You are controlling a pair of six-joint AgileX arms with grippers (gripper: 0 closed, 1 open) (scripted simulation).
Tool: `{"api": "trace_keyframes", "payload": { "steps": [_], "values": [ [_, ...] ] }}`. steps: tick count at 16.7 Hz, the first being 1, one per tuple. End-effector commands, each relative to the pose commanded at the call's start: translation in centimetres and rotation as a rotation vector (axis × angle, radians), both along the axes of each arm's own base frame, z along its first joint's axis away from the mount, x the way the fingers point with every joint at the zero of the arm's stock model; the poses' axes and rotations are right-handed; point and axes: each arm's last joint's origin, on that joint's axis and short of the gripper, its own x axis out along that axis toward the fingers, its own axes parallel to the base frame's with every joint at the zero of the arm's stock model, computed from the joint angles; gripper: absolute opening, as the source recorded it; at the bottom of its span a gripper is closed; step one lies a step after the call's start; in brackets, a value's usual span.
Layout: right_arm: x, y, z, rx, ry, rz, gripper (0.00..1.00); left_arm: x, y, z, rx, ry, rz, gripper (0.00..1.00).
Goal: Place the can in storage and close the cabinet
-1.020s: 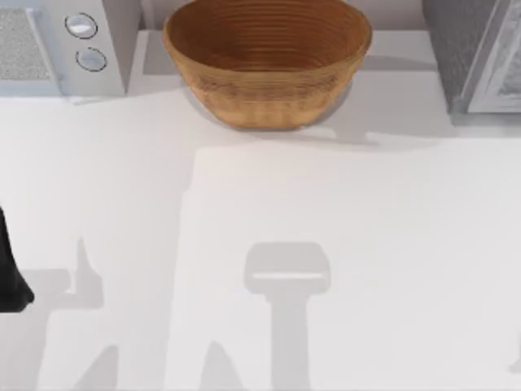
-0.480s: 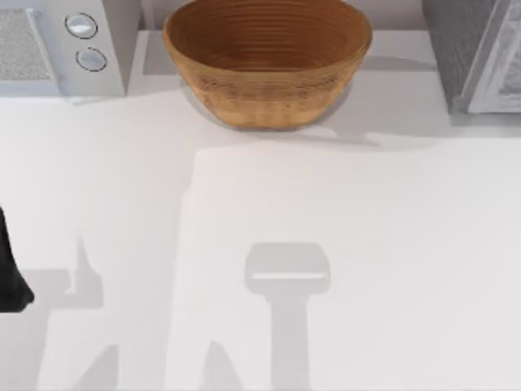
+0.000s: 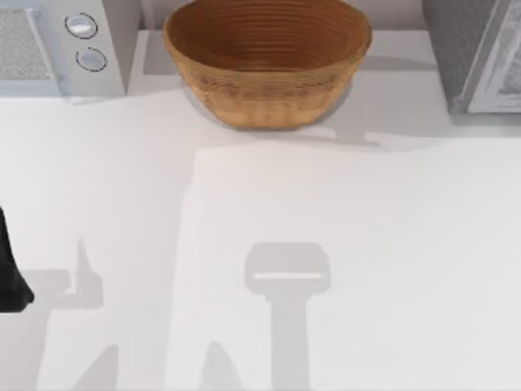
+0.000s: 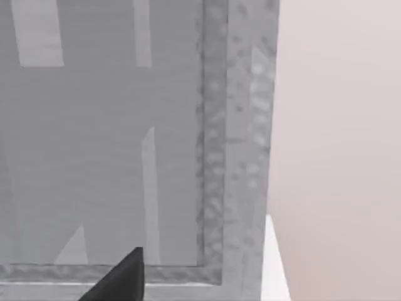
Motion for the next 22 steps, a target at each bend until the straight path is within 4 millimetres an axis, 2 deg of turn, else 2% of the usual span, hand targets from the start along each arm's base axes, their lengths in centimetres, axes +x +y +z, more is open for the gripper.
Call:
{"api": "trace_keyframes", "payload": {
  "steps": [3,6,9,13,15,17,22],
  "values": [
    [1.0,-2.4,5.3,0.010,0.007,-0.003,1.00,0.0,0.0,0.0,0.000,0.000,0.000,1.00],
    [1.4,-3.4,11.8,0.036,0.022,-0.005,1.00,0.0,0.0,0.0,0.000,0.000,0.000,1.00],
    [1.0,-2.2,18.6,0.055,0.032,-0.004,1.00,0.0,0.0,0.0,0.000,0.000,0.000,1.00],
    [-0.6,1.5,26.1,0.037,0.022,-0.001,1.00,0.0,0.0,0.0,0.000,0.000,0.000,1.00],
    [-1.5,3.4,28.5,0.019,0.012,-0.001,1.00,0.0,0.0,0.0,0.000,0.000,0.000,1.00],
    [-2.0,4.4,29.6,0.008,0.006,0.000,1.00,0.0,0.0,0.0,0.000,0.000,0.000,1.00],
    [-2.1,4.5,29.8,0.004,0.004,-0.003,1.00,0.0,0.0,0.0,0.000,0.000,0.000,1.00]
  ]
}}
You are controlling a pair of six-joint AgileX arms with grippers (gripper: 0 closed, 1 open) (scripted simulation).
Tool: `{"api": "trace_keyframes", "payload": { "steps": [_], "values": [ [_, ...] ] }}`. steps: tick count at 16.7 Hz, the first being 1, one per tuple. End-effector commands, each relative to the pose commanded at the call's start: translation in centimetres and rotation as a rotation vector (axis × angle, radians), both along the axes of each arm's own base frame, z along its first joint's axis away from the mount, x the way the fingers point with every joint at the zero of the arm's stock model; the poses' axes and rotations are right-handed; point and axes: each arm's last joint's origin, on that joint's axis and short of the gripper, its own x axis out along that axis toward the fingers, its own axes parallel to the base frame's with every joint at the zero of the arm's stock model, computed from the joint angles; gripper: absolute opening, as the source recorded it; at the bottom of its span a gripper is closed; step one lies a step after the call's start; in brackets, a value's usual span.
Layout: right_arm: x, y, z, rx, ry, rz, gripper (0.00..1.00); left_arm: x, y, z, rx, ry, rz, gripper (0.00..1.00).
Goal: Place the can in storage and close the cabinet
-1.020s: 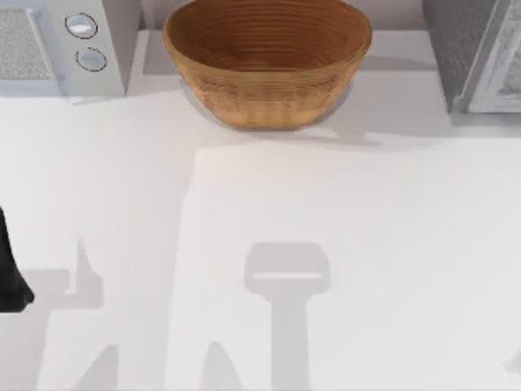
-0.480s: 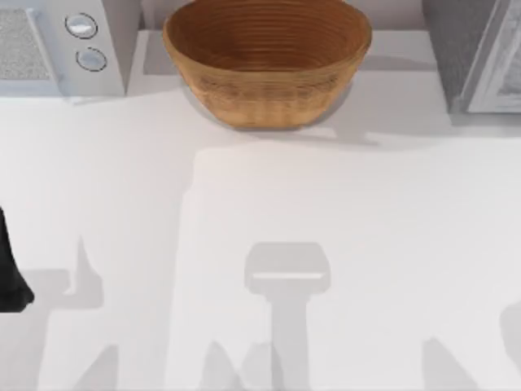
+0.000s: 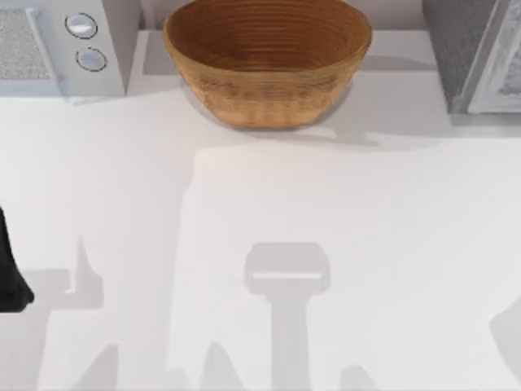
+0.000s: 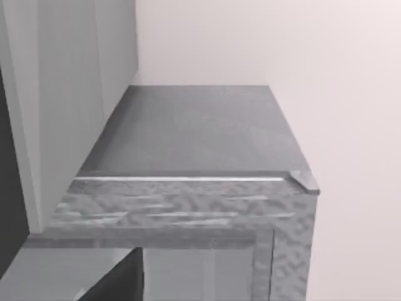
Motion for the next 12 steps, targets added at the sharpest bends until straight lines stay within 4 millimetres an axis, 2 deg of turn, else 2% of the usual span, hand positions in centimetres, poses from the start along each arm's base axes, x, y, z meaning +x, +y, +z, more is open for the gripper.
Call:
{"api": "trace_keyframes", "payload": {
  "steps": [3,6,9,12],
  "values": [
    [0.7,0.4,0.0,0.005,0.001,0.001,1.00,0.0,0.0,0.0,0.000,0.000,0.000,1.00],
    [2.9,2.0,0.2,0.006,-0.002,0.001,1.00,0.0,0.0,0.0,0.000,0.000,0.000,1.00],
    [6.2,5.4,0.4,0.004,-0.005,-0.001,1.00,0.0,0.0,0.0,0.000,0.000,0.000,1.00],
    [9.2,10.6,0.4,0.004,-0.004,-0.003,1.00,0.0,0.0,0.0,0.000,0.000,0.000,1.00]
  ]
}}
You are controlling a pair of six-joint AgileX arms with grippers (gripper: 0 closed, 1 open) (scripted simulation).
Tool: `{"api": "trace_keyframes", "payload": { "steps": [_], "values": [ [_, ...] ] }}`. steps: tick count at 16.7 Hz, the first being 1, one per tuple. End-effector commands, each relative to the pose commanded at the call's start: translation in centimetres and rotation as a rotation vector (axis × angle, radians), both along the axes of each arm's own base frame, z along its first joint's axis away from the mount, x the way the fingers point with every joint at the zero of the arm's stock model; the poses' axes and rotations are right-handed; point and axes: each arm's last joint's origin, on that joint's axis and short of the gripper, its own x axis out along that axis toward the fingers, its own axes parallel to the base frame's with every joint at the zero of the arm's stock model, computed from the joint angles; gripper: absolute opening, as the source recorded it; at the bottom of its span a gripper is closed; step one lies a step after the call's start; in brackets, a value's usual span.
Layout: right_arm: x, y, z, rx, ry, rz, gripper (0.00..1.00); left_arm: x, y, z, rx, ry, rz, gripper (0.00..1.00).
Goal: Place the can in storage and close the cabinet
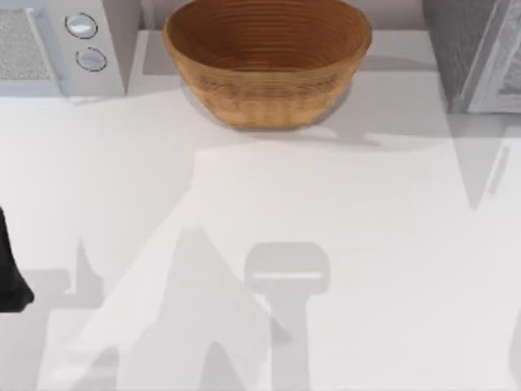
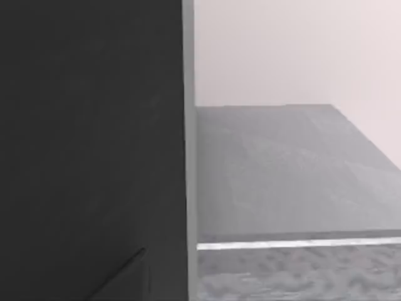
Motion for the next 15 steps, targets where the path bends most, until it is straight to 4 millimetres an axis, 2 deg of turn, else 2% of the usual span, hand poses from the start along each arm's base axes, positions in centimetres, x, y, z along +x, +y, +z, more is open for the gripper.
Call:
{"api": "trace_keyframes", "payload": {
  "steps": [2,4,8,11,15],
  "values": [
    [1.3,4.2,-0.1,0.001,0.004,0.000,1.00,0.0,0.0,0.0,0.000,0.000,0.000,1.00],
    [1.7,8.5,-0.2,0.000,0.009,0.001,1.00,0.0,0.0,0.0,0.000,0.000,0.000,1.00],
    [0.3,15.6,-0.4,-0.003,0.011,0.002,1.00,0.0,0.0,0.0,0.000,0.000,0.000,1.00],
    [-1.3,18.5,-0.4,-0.005,0.007,0.003,1.00,0.0,0.0,0.0,0.000,0.000,0.000,1.00],
    [-1.9,19.3,-0.4,-0.004,0.004,0.003,1.00,0.0,0.0,0.0,0.000,0.000,0.000,1.00]
  ]
}}
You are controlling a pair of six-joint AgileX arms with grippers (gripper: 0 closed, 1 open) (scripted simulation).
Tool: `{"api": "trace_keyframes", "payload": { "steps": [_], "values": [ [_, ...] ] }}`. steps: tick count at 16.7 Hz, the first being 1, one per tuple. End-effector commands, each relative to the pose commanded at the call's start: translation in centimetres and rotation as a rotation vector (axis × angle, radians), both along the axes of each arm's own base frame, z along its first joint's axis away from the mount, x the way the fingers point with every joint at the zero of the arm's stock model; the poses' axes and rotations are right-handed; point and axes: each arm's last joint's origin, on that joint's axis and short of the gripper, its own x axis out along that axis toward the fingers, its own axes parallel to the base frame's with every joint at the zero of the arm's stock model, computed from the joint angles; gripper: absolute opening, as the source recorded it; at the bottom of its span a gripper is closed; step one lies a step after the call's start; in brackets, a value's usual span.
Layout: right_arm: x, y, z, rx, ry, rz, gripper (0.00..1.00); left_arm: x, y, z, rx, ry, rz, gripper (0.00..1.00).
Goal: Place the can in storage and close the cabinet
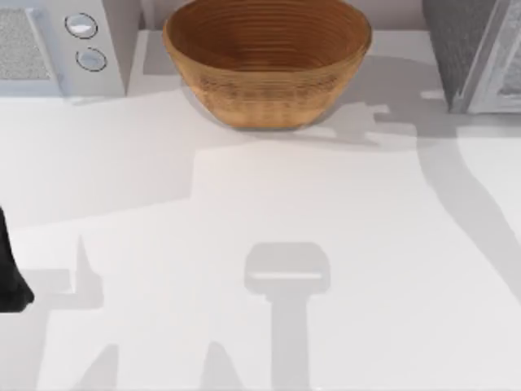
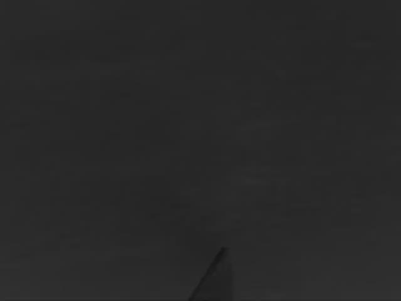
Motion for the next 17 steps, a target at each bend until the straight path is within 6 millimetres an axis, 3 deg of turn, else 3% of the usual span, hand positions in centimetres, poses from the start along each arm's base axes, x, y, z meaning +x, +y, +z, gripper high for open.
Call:
{"api": "trace_keyframes", "payload": {
  "steps": [4,17],
  "values": [
    [-0.6,-1.0,0.6,-0.003,-0.020,-0.042,1.00,0.0,0.0,0.0,0.000,0.000,0.000,1.00],
    [4.3,-1.0,0.6,-0.003,-0.020,-0.042,1.00,0.0,0.0,0.0,0.000,0.000,0.000,1.00]
  ]
}}
